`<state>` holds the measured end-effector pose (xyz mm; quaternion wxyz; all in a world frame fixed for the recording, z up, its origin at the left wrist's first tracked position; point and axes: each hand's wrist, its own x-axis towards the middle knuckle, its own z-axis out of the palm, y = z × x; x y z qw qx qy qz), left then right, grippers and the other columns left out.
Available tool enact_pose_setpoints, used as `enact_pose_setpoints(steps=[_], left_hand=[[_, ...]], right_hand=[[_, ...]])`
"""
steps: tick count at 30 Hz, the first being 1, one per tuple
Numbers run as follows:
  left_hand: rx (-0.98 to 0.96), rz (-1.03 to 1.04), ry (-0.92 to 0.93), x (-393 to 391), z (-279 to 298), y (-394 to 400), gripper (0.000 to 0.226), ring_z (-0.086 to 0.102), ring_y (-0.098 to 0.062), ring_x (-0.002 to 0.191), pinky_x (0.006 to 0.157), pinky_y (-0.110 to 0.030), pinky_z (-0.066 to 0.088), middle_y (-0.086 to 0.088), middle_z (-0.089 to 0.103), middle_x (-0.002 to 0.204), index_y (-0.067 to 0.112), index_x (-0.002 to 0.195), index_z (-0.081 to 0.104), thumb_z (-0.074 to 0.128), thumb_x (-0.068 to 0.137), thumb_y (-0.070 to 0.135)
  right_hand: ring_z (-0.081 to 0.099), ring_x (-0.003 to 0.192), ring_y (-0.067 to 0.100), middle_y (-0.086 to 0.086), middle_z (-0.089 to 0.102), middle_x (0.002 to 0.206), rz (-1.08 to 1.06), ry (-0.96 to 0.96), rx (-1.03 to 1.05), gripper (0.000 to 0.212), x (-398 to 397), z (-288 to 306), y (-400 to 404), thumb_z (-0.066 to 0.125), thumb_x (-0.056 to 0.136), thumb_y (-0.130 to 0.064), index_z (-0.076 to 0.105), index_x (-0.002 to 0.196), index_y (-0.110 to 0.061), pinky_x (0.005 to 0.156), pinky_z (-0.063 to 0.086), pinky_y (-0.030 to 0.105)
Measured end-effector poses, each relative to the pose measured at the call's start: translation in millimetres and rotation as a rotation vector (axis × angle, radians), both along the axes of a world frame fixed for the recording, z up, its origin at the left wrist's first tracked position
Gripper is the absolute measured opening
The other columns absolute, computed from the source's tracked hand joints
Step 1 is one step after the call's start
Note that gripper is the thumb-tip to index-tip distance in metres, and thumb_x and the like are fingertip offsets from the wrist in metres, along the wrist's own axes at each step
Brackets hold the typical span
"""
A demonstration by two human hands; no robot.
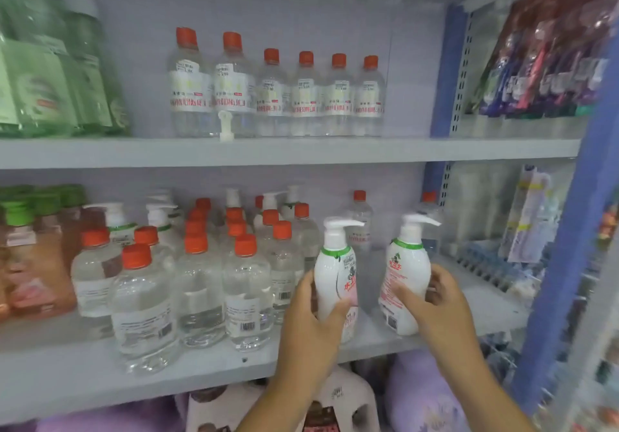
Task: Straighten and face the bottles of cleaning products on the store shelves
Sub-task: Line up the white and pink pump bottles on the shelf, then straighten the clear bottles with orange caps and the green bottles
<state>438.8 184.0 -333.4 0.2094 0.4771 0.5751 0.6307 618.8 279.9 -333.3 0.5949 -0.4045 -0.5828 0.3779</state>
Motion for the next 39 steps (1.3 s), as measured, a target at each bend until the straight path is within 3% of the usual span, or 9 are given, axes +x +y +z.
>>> enact_pose_setpoints(steps=[7, 16, 21, 25, 27, 29, 33, 37, 39], left_hand=[[-0.043, 0.212, 0.112, 11, 0, 64, 0.056, 0.062, -0.008, 0.119, 0.101, -0.036, 0.053, 0.015, 0.063, 0.13, 0.039, 0.141, 0.049, 0.074, 0.092, 0.034], [-0.146, 0.251, 0.055, 1, 10, 121, 0.056, 0.064, -0.02, 0.116, 0.085, -0.026, 0.047, 0.01, 0.063, 0.121, 0.03, 0.143, 0.048, 0.073, 0.093, 0.028], [-0.226, 0.261, 0.088, 22, 6, 89, 0.069, 0.045, -0.019, 0.144, 0.113, -0.028, 0.038, 0.005, 0.047, 0.154, 0.029, 0.16, 0.025, 0.057, 0.102, 0.048], [0.001, 0.144, -0.03, 32, -4, -9, 0.049, 0.054, 0.004, 0.131, 0.109, -0.022, 0.046, 0.026, 0.057, 0.141, 0.057, 0.136, 0.048, 0.058, 0.088, 0.064], [0.148, 0.263, -0.099, 15, -1, -61, 0.034, 0.068, -0.003, 0.116, 0.096, -0.026, 0.056, 0.016, 0.073, 0.123, 0.056, 0.118, 0.064, 0.064, 0.085, 0.059], [0.258, 0.452, -0.127, -16, 6, -99, 0.015, 0.074, -0.012, 0.104, 0.086, -0.031, 0.06, 0.006, 0.078, 0.11, 0.046, 0.106, 0.071, 0.071, 0.092, 0.049], [0.314, 0.765, 0.026, -92, 25, -138, 0.016, 0.067, -0.004, 0.104, 0.089, -0.032, 0.055, 0.011, 0.07, 0.114, 0.046, 0.107, 0.063, 0.067, 0.096, 0.035], [0.058, 0.731, 0.116, -154, 16, -138, 0.052, 0.062, -0.015, 0.115, 0.099, -0.04, 0.054, 0.009, 0.056, 0.133, 0.041, 0.129, 0.045, 0.077, 0.089, 0.035], [-0.006, 0.567, 0.113, -167, 9, -131, 0.063, 0.064, -0.006, 0.115, 0.097, -0.031, 0.055, 0.019, 0.062, 0.13, 0.049, 0.131, 0.044, 0.083, 0.084, 0.036]], right_hand=[[0.068, 0.09, -0.005, -0.026, 0.07, 0.103, 0.09, -0.133, 0.038, 0.042, -3, 4, 62, 0.08, 0.084, -0.034, 0.054, 0.108, -0.057, 0.072, 0.055, 0.025], [0.066, 0.102, 0.018, -0.003, 0.067, 0.115, 0.118, -0.168, 0.043, 0.052, -25, 0, 122, 0.078, 0.088, -0.023, 0.054, 0.133, -0.028, 0.083, 0.052, 0.032], [0.067, 0.105, 0.022, -0.002, 0.068, 0.116, 0.159, -0.164, -0.038, 0.047, -24, 3, 124, 0.077, 0.089, -0.025, 0.056, 0.13, -0.022, 0.077, 0.053, 0.031], [0.061, 0.11, 0.033, 0.003, 0.06, 0.12, -0.102, -0.165, 0.041, 0.049, -22, 10, 87, 0.083, 0.083, -0.026, 0.058, 0.124, -0.012, 0.093, 0.052, 0.048], [0.057, 0.105, 0.023, -0.013, 0.05, 0.11, -0.159, -0.14, 0.257, 0.038, -36, 12, 39, 0.077, 0.086, -0.026, 0.055, 0.117, -0.019, 0.088, 0.048, 0.04], [0.054, 0.101, 0.0, -0.027, 0.05, 0.105, 0.068, -0.169, 0.334, 0.029, -66, 11, -11, 0.07, 0.091, -0.033, 0.054, 0.115, -0.034, 0.082, 0.043, 0.019], [0.055, 0.112, -0.002, -0.026, 0.049, 0.124, 0.42, -0.303, 0.161, 0.055, -133, 4, -70, 0.076, 0.084, -0.05, 0.047, 0.13, -0.039, 0.096, 0.05, 0.027], [0.043, 0.13, 0.014, -0.007, 0.037, 0.14, 0.266, -0.42, 0.115, 0.101, -181, 0, -103, 0.083, 0.07, -0.06, 0.031, 0.149, -0.025, 0.104, 0.047, 0.033], [0.04, 0.134, 0.02, -0.003, 0.035, 0.144, 0.12, -0.452, 0.11, 0.109, -195, -2, -111, 0.085, 0.066, -0.063, 0.028, 0.15, -0.022, 0.1, 0.05, 0.04]])
